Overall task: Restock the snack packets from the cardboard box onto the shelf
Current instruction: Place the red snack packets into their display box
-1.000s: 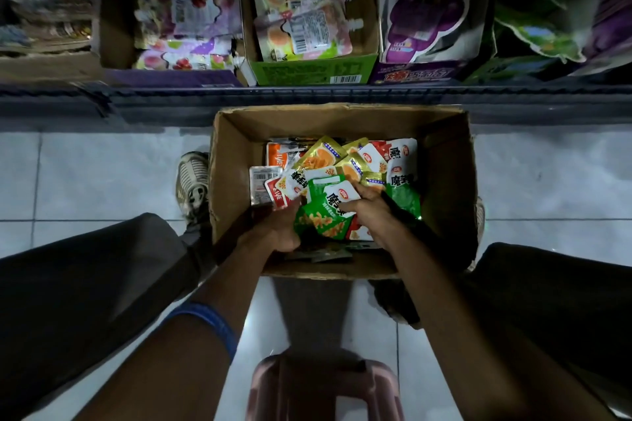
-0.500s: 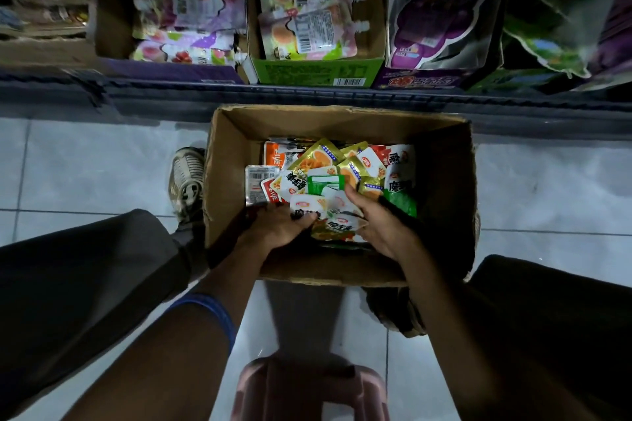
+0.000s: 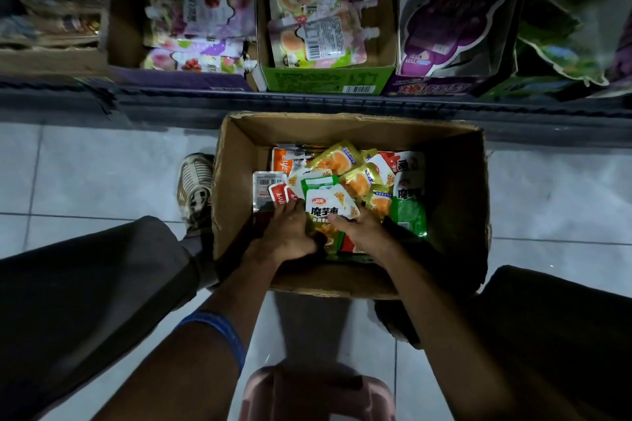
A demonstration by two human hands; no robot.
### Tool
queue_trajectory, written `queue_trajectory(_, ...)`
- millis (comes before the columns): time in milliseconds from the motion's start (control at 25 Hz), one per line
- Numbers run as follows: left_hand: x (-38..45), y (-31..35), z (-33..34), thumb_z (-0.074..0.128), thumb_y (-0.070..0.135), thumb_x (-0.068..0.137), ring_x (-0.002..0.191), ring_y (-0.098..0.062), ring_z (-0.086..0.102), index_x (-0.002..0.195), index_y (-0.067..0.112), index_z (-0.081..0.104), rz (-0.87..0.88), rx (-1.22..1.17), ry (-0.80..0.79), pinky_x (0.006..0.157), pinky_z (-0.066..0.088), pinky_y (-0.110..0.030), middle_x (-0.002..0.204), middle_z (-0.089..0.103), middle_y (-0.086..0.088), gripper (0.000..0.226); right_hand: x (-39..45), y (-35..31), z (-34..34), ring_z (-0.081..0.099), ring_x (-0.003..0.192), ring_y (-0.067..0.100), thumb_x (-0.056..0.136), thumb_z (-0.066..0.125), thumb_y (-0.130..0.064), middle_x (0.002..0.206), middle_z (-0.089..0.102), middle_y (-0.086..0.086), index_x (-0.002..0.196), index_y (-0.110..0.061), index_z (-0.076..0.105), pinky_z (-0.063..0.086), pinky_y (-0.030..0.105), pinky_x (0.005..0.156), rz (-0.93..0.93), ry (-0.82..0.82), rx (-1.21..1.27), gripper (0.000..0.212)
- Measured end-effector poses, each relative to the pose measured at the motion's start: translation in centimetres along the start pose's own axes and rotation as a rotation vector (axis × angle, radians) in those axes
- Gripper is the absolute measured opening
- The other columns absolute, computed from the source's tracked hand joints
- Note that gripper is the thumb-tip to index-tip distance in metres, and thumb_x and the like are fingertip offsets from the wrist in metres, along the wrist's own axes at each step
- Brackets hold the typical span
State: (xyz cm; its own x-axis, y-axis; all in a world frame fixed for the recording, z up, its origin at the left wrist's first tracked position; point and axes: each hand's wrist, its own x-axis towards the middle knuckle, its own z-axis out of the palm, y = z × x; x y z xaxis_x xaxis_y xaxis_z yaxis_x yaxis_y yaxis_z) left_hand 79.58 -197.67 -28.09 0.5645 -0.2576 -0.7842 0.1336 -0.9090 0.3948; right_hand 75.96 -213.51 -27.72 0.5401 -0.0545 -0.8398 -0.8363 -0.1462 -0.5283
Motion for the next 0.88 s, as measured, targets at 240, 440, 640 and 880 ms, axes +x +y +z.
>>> queue_trajectory(240, -0.2, 2.8, -1.7, 0.083, 0.057, 0.063, 0.11, -0.013, 0.066, 0.126, 0.044, 0.051, 0.045, -0.796, -0.019, 0.096, 0.053, -0.045, 0.121, 0.068, 0.013, 0.071, -2.7, -3.3, -1.6, 0.05, 0.123, 0.008, 0.094, 0.056, -0.039, 0.127, 0.056, -0.014, 0.126, -0.026, 0.059, 0.037, 0.024, 0.102, -0.16, 0.09, 0.375, 0.034)
queue_trajectory(440, -3.1, 7.0, -3.7, 0.085, 0.028, 0.07, 0.105, -0.016, 0.069, 0.129, 0.028, 0.057, 0.163, -0.979, 0.083, 0.093, 0.055, -0.04, 0.115, 0.073, 0.005, 0.065, -6.9, -8.0, -2.0, 0.046, 0.119, 0.008, 0.1, 0.032, -0.053, 0.136, 0.048, -0.01, 0.138, -0.028, 0.044, 0.033, 0.026, 0.103, -0.197, 0.062, 0.295, 0.047)
queue_trajectory(640, -8.1, 9.9, -6.0, 0.074, -0.002, 0.08, 0.096, -0.026, 0.072, 0.105, 0.019, 0.071, 0.216, -1.187, 0.197, 0.086, 0.056, -0.037, 0.102, 0.076, -0.005, 0.032, -11.2, -11.3, -2.7, 0.034, 0.139, 0.017, 0.099, 0.03, -0.055, 0.151, 0.036, -0.004, 0.145, -0.026, 0.04, 0.025, 0.034, 0.115, -0.277, 0.263, 0.001, 0.056)
queue_trajectory(880, -13.7, 13.8, -12.5, 0.082, 0.017, 0.072, 0.106, -0.036, 0.068, 0.128, 0.006, 0.061, 0.338, -1.672, 0.248, 0.094, 0.054, -0.052, 0.117, 0.071, -0.017, 0.061, -16.7, -13.0, -3.2, 0.063, 0.094, 0.022, 0.097, 0.035, -0.057, 0.105, 0.067, 0.006, 0.117, -0.017, 0.061, 0.049, 0.038, 0.084, -0.351, 0.227, 1.157, 0.052)
